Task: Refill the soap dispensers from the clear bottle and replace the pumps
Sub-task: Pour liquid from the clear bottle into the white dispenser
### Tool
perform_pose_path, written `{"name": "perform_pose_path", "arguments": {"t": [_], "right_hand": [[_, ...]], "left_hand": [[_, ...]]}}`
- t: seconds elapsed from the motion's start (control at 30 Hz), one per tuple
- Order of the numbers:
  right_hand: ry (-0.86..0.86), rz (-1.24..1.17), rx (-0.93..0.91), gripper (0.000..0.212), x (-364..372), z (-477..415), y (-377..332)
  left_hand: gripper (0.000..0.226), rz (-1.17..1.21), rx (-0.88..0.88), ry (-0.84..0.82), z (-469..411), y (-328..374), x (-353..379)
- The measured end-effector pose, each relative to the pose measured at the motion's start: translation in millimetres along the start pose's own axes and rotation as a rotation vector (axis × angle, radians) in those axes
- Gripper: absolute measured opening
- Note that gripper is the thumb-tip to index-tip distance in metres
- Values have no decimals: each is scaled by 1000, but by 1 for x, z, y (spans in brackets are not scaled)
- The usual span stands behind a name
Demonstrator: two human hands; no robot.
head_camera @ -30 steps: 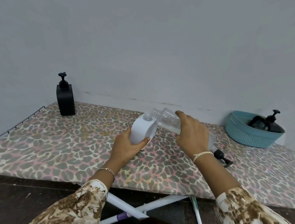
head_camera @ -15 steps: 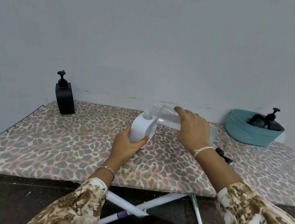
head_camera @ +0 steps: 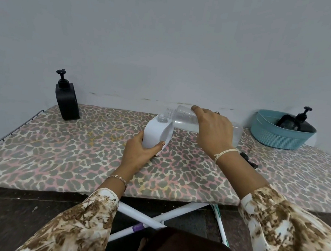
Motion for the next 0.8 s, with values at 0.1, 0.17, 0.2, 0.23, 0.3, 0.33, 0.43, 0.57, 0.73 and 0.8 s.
{"name": "perform_pose_path", "arguments": {"t": [0.1,0.17,0.2,0.23,0.3,0.33,0.43,0.57,0.73,0.8], "right_hand": [[12,15,-11,65,-2,-2,-1],[19,22,-13,64,-3,-2,-1],[21,24,-14,63,-3,-2,-1],[22,27,-16,63,-3,-2,-1],[20,36,-16,62,-4,-3,0],[18,44,-15,61,-5,-4,0],[16,63,-16,60,-6,-5,0],[8,77,-26,59,-5,-7,0],[6,96,-35,57,-6,-9,-1],[8,99,-38,56,-6,-9,-1]], "left_hand": [[58,9,-8,0,-1,-2,0],[58,19,-18,0,-1,-3,0],[58,24,-19,-2,-1,-4,0],[58,27,-18,-5,-1,-5,0],[59,34,-22,-6,-2,-6,0],[59,36,-26,-3,-2,-7,0],[57,45,-34,-2,-2,-7,0],[52,58,-40,-1,-2,-6,0],[55,60,-43,-1,-3,-8,0],[55,54,-42,0,-3,-9,0]]}}
Point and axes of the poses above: each hand's wrist, its own z-axis away from the middle knuckle, its own x-axis out of the palm, y = z × x, the point moved 9 cm from there along -z, towards the middle knuckle, and after that the axes turned 12 degrees about z, right-handed, at the moved point
